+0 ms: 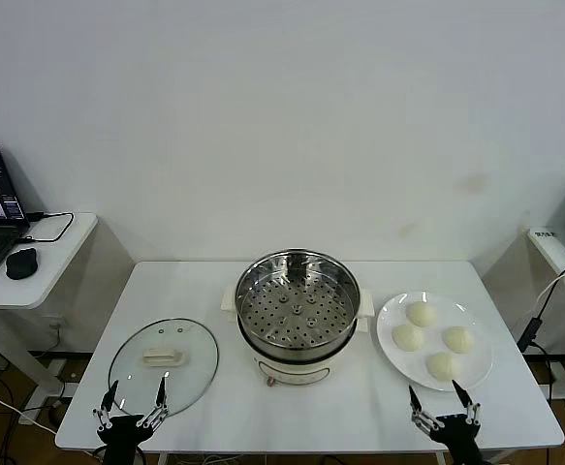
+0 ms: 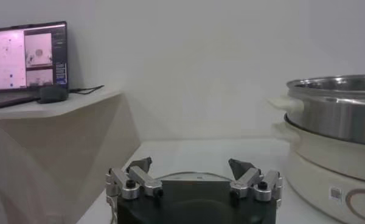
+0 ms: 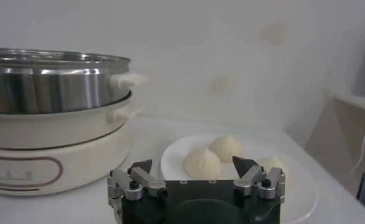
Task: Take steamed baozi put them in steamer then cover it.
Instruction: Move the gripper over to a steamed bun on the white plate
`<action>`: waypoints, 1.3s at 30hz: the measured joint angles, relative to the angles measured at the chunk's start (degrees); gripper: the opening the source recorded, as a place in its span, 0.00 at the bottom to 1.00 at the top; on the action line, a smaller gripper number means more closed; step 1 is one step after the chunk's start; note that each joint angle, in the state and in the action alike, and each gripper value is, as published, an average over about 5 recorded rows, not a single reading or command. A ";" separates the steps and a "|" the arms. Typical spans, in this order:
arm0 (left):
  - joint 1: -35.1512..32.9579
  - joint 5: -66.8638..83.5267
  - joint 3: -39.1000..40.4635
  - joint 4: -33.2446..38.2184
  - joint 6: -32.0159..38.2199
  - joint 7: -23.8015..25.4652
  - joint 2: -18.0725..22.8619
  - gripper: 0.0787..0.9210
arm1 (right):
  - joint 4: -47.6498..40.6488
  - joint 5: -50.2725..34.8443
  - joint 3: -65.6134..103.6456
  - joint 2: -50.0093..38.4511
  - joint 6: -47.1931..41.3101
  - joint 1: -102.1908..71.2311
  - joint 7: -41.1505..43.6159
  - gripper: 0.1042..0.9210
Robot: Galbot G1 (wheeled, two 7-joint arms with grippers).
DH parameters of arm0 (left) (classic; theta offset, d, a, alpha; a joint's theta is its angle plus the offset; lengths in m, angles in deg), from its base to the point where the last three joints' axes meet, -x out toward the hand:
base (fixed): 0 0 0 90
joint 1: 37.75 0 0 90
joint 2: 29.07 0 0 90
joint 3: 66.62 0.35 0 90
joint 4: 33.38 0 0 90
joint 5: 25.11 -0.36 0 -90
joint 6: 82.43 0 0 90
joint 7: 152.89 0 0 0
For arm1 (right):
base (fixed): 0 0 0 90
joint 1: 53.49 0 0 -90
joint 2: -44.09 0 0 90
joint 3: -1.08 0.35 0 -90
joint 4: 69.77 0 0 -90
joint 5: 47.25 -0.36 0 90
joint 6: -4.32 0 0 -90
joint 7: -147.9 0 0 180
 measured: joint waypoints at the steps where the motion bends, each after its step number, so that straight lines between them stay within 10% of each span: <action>1: -0.04 -0.27 0.05 0.05 -0.12 -0.10 -0.04 0.88 | -0.03 0.49 0.31 -0.50 -0.34 0.38 0.26 0.88; 17: -0.34 -7.14 -0.78 1.80 -1.95 -2.08 -0.60 0.88 | -9.82 14.91 -0.69 -23.68 -7.40 20.76 16.98 0.88; 39: -0.50 -10.18 -2.66 2.11 -1.53 -2.13 -0.46 0.88 | -38.14 26.23 -46.74 -38.98 0.23 72.71 48.75 0.88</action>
